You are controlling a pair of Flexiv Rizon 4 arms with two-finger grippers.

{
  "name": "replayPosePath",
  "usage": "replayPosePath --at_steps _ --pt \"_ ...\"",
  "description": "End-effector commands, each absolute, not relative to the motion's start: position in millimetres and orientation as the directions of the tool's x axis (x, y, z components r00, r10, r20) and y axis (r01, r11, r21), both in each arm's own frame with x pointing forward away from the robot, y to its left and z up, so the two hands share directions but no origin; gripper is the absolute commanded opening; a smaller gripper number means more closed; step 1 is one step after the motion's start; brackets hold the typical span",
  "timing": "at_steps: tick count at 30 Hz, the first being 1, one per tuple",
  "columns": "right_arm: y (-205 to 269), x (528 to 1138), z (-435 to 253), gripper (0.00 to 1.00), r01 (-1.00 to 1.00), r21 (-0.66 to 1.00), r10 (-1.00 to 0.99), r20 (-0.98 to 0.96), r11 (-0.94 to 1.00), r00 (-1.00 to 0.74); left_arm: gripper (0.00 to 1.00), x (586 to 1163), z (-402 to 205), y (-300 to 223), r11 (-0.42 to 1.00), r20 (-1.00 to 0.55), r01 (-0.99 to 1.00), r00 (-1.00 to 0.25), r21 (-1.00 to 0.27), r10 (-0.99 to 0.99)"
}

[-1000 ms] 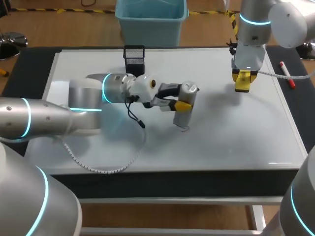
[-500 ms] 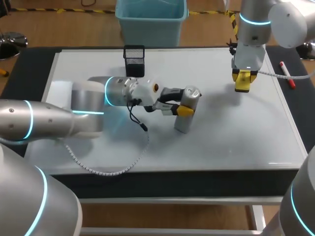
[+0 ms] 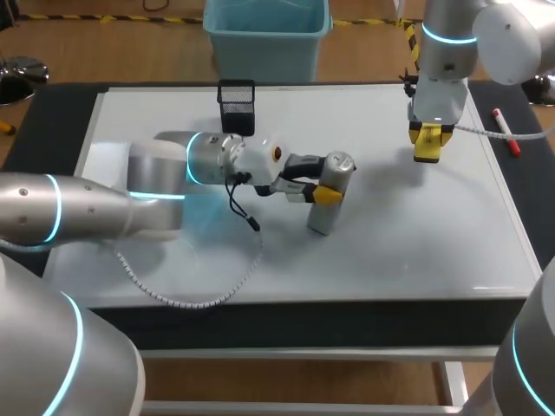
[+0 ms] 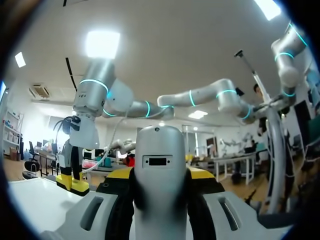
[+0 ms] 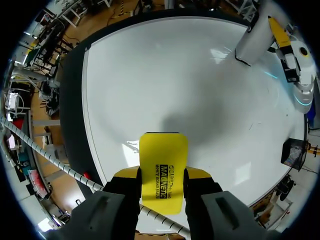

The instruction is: Pick up the inspection probe, press it on each red-marked spot on the whiteboard one by one, put down the probe, pick up the eraser, and wipe off all the red marks.

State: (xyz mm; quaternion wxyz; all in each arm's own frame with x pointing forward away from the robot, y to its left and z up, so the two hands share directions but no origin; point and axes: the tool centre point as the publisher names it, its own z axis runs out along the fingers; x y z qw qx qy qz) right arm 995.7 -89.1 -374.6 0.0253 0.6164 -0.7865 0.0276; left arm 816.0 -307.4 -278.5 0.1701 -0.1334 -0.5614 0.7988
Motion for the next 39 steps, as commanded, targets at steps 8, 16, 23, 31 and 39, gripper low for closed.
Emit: replayPosePath --at_steps 8,16,23,31,39 --pt "-90 996 -373 0.00 -0.972 -0.013 -0.969 0.075 0.236 -0.236 0.00 817 -281 -306 -0.230 -0.020 -0.088 -0.904 -0.969 0.427" --pt "-90 996 -373 0.00 -0.972 -0.013 -0.969 0.075 0.236 -0.236 0.00 815 -281 -307 -0.185 -0.011 -0.077 -0.900 -0.980 0.435" --pt "-90 996 -373 0.00 -0.972 -0.013 -0.969 0.075 0.236 -0.236 0.00 815 -281 -308 -0.161 -0.009 -0.069 -0.898 -0.985 0.440" --pt "-90 996 -373 0.00 -0.972 -0.013 -0.969 0.075 0.236 -0.236 0.00 815 -281 -308 -0.161 -0.009 -0.069 -0.897 -0.984 0.441" --pt "-90 996 -373 0.00 -0.972 -0.013 -0.969 0.075 0.236 -0.236 0.00 813 -270 -305 -0.192 -0.037 -0.053 -0.898 -0.980 0.438"
